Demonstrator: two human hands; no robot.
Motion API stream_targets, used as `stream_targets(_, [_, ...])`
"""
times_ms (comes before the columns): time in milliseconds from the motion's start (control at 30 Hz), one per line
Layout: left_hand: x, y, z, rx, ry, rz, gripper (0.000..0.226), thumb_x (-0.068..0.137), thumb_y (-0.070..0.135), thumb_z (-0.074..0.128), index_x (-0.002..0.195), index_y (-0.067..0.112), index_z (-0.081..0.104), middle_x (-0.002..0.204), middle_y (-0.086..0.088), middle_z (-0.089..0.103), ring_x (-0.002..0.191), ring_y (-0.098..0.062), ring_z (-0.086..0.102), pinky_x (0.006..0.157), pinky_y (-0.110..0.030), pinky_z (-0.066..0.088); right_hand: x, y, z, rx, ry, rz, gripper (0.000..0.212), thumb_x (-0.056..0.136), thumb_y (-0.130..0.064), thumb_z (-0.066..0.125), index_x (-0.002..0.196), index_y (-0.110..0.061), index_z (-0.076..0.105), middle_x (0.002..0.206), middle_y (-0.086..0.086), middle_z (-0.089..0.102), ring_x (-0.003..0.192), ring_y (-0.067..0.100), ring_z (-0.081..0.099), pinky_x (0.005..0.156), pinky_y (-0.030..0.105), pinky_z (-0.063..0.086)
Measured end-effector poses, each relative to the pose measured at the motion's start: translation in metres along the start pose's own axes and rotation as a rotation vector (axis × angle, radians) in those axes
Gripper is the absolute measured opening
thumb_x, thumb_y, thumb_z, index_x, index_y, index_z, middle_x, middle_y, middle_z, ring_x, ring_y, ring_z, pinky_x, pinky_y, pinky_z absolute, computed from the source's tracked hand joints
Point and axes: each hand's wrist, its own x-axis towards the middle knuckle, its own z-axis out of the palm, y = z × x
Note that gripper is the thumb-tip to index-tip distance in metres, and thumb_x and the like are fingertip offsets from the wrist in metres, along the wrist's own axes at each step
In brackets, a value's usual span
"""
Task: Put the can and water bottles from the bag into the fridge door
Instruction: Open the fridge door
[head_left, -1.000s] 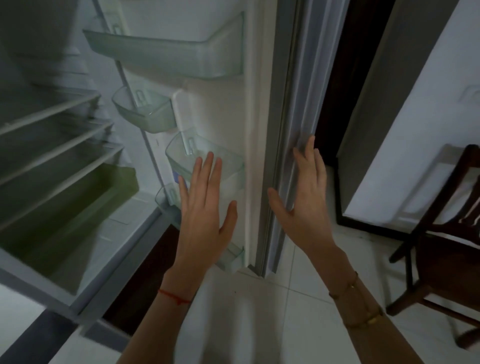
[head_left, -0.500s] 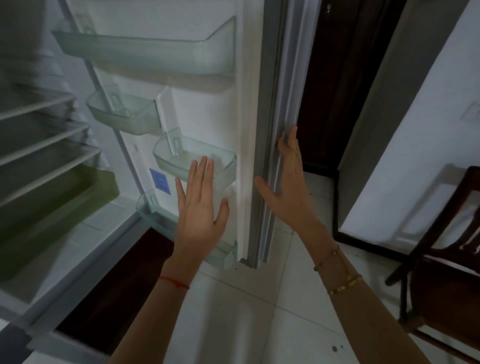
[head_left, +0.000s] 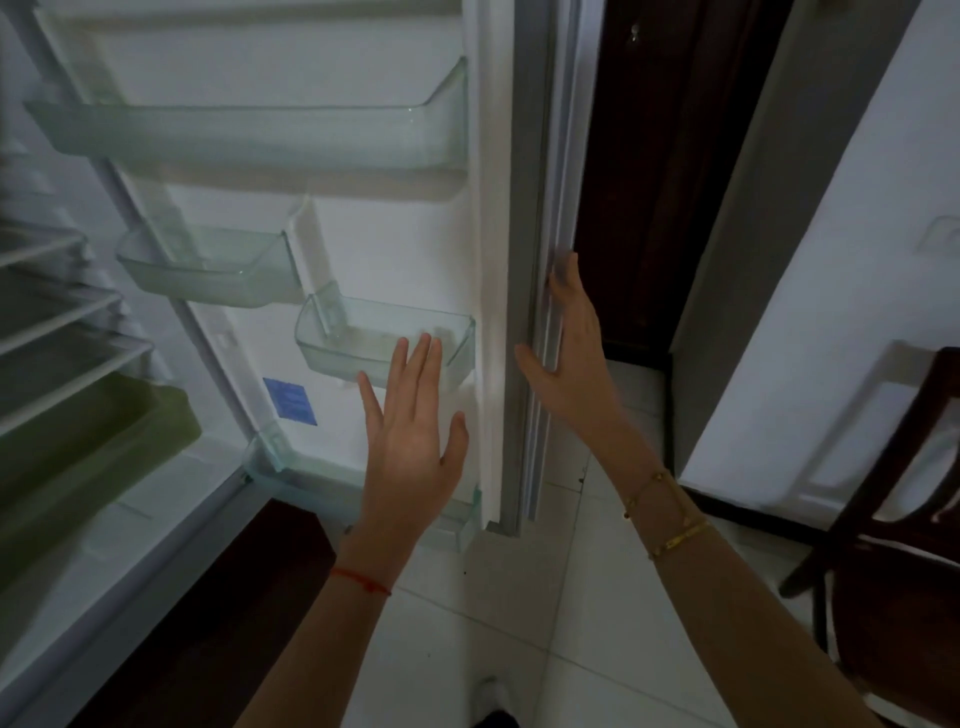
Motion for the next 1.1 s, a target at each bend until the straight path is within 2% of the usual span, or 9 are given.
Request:
stream_targets(133, [0.034, -0.002, 0.032, 0.028, 0.074, 0.008, 0.064, 0.094, 0.021, 0.05, 0.152, 0.004, 0.03, 0.161, -0.009, 0.031, 0.153, -0.026, 0.018, 0.12, -0.064, 0.005, 0.029, 0.033, -0.001, -0.014, -0.043, 0.038, 0.078, 0.088, -0.019, 0.061, 0.149, -0.001, 0.017, 0.161, 0.014, 0.003, 0.15, 0.022, 0.011, 0.122, 0.045, 0.019])
stream_targets(267, [0.042, -0.005, 0.038, 0.074, 0.133, 0.05, 0.062, 0.093, 0.019, 0.057, 0.149, 0.001, 0.036, 0.158, -0.011, 0.037, 0.151, -0.029, 0.023, 0.118, -0.067, 0.009, 0.038, 0.041, 0.001, 0.006, -0.043, 0.038, 0.08, 0.088, -0.023, 0.06, 0.151, -0.003, 0.014, 0.162, 0.01, 0.002, 0.15, 0.016, 0.009, 0.123, 0.037, 0.016])
stream_targets(367, [0.058, -0.01, 0.051, 0.086, 0.164, 0.081, 0.059, 0.092, 0.017, 0.06, 0.146, 0.0, 0.042, 0.154, -0.012, 0.043, 0.149, -0.03, 0.029, 0.116, -0.068, 0.014, 0.055, 0.061, 0.007, 0.038, -0.041, 0.035, 0.079, 0.089, -0.025, 0.059, 0.15, -0.001, 0.014, 0.161, 0.013, 0.004, 0.151, 0.018, 0.008, 0.123, 0.039, 0.015])
stream_targets(467, [0.081, -0.016, 0.064, 0.071, 0.176, 0.092, 0.056, 0.093, 0.019, 0.06, 0.143, 0.001, 0.046, 0.151, -0.011, 0.048, 0.147, -0.028, 0.033, 0.116, -0.066, 0.017, 0.078, 0.082, 0.016, 0.058, -0.016, 0.025, 0.077, 0.09, -0.024, 0.056, 0.149, 0.003, 0.015, 0.16, 0.017, 0.009, 0.15, 0.023, 0.012, 0.122, 0.046, 0.018])
stream_targets(700, [0.137, -0.023, 0.097, 0.1, 0.214, 0.126, 0.055, 0.092, 0.02, 0.062, 0.142, 0.002, 0.048, 0.15, -0.01, 0.049, 0.147, -0.027, 0.035, 0.116, -0.066, 0.018, 0.125, 0.13, 0.03, 0.119, -0.009, 0.053, 0.072, 0.091, -0.023, 0.057, 0.15, -0.008, 0.018, 0.161, 0.009, 0.014, 0.149, 0.019, 0.016, 0.119, 0.051, 0.025])
stream_targets(800, [0.155, -0.026, 0.113, 0.136, 0.215, 0.097, 0.055, 0.093, 0.023, 0.061, 0.143, 0.003, 0.048, 0.151, -0.009, 0.048, 0.147, -0.027, 0.035, 0.116, -0.067, 0.017, 0.144, 0.148, 0.039, 0.127, -0.008, 0.033, 0.072, 0.091, -0.023, 0.059, 0.149, -0.005, 0.022, 0.16, 0.008, 0.018, 0.148, 0.019, 0.02, 0.116, 0.051, 0.03])
stream_targets(1100, [0.193, -0.034, 0.153, 0.177, 0.221, 0.013, 0.053, 0.094, 0.025, 0.057, 0.142, 0.005, 0.049, 0.15, -0.008, 0.05, 0.146, -0.024, 0.036, 0.117, -0.066, 0.015, 0.193, 0.186, 0.058, 0.148, -0.066, 0.078, 0.081, 0.087, -0.032, 0.067, 0.151, -0.014, 0.02, 0.159, -0.001, 0.022, 0.146, 0.01, 0.025, 0.118, 0.042, 0.03])
